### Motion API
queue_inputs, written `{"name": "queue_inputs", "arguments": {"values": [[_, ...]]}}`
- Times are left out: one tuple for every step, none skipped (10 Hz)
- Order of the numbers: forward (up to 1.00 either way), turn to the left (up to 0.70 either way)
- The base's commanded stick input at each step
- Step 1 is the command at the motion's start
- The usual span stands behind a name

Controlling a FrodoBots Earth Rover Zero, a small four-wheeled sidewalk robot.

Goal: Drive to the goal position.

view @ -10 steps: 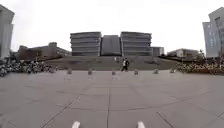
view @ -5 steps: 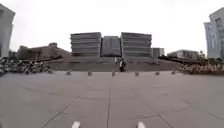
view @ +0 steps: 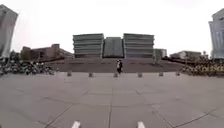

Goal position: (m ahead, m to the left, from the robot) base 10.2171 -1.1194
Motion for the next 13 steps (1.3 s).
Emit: {"name": "queue_inputs", "arguments": {"values": [[0.6,0.0],[0.6,0.0],[0.6,0.0],[0.6,0.0],[0.6,0.0],[0.6,0.0],[0.6,0.0],[0.6,0.05],[0.6,0.15],[0.6,0.15],[0.6,0.08],[0.6,0.01],[0.6,0.0]]}}
